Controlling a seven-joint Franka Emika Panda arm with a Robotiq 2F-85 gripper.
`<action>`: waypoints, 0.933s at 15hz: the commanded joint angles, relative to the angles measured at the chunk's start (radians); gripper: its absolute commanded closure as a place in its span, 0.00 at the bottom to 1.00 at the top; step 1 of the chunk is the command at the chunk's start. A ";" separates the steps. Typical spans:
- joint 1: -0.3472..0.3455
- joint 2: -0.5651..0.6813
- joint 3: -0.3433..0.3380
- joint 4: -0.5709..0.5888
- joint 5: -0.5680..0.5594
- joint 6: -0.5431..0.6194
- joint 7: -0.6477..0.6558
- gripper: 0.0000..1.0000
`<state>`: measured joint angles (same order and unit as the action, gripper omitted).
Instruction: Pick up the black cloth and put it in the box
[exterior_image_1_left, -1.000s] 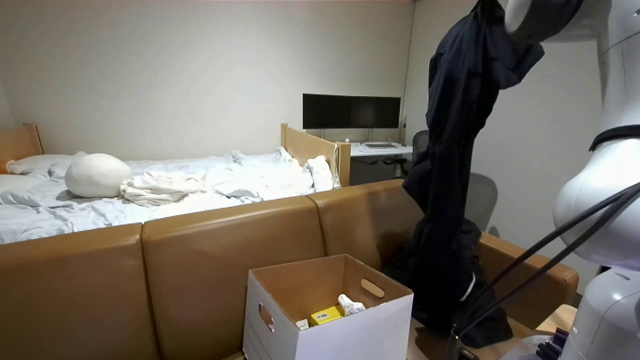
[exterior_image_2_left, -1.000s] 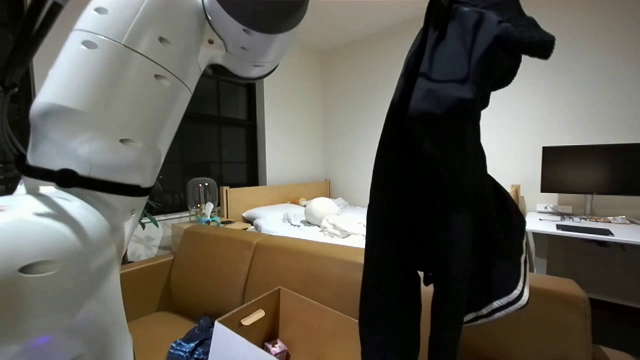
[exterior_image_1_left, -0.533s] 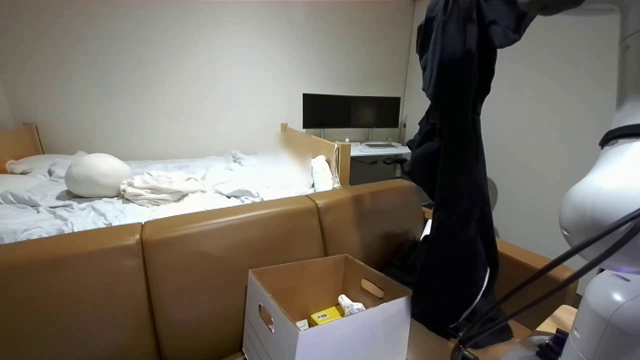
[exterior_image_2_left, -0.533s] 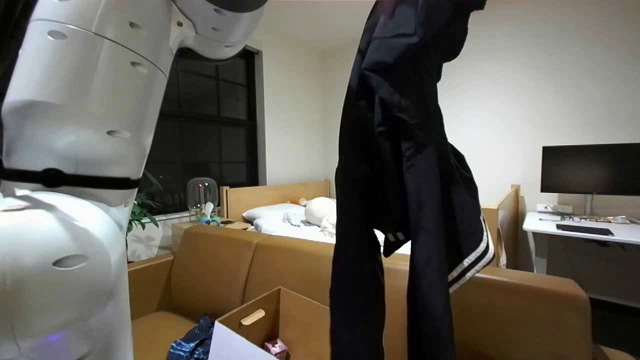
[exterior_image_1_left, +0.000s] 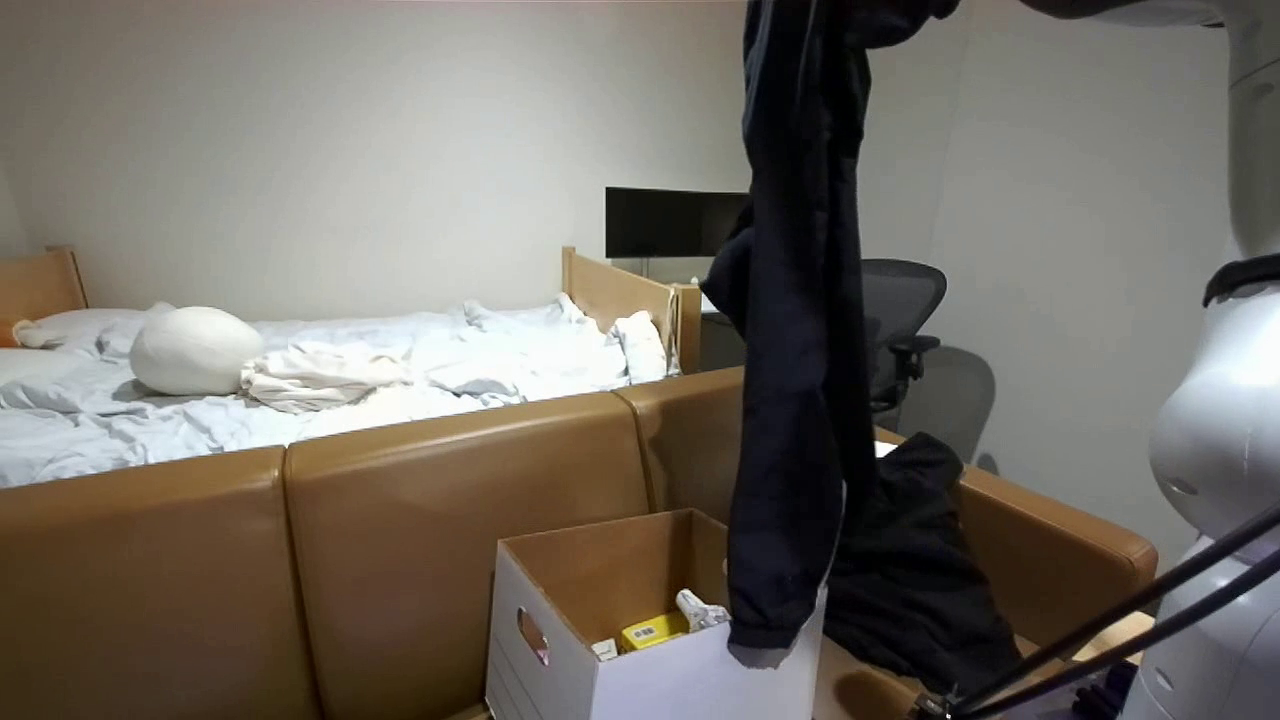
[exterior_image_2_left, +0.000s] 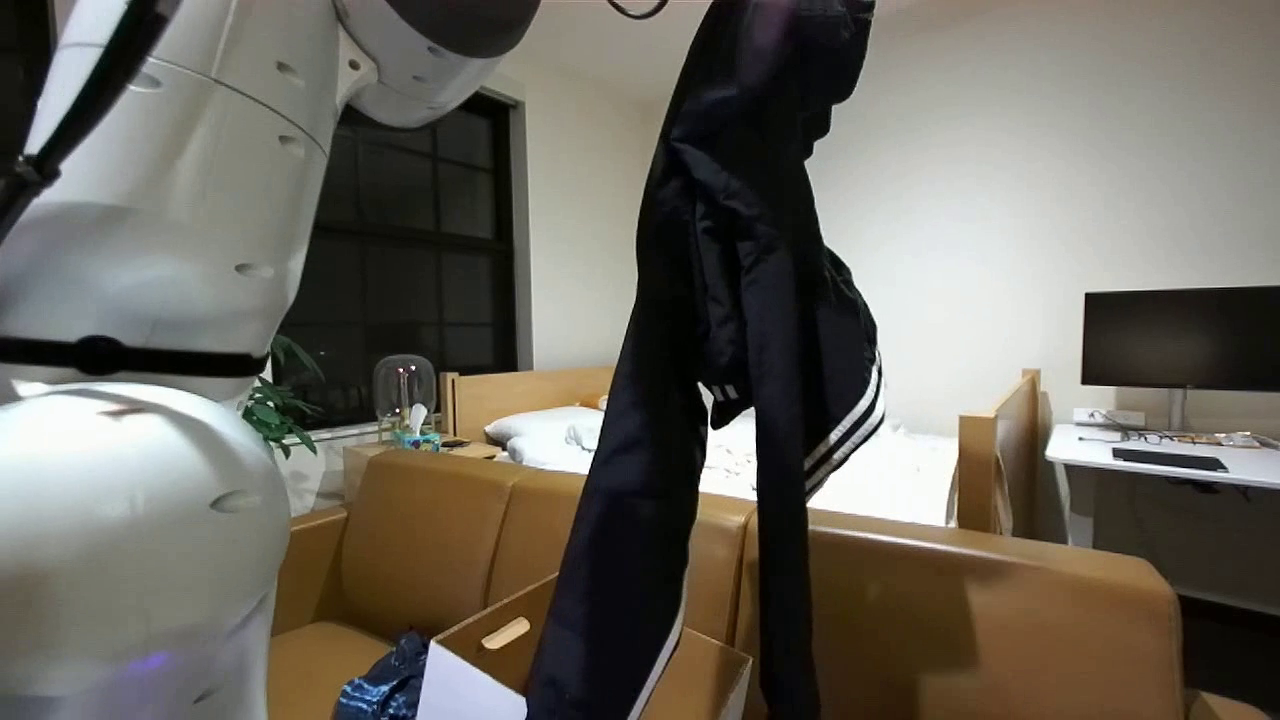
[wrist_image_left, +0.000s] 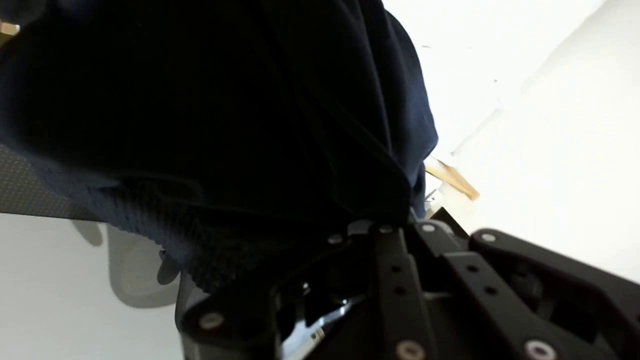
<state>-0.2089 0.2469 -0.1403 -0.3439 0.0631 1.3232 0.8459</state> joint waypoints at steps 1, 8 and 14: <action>0.110 -0.026 0.005 0.000 -0.096 0.096 0.103 1.00; 0.383 -0.032 0.012 0.001 -0.332 0.139 0.202 1.00; 0.530 -0.005 0.009 -0.002 -0.476 0.142 0.311 1.00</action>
<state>0.2942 0.2380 -0.1336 -0.3462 -0.3578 1.4130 1.0927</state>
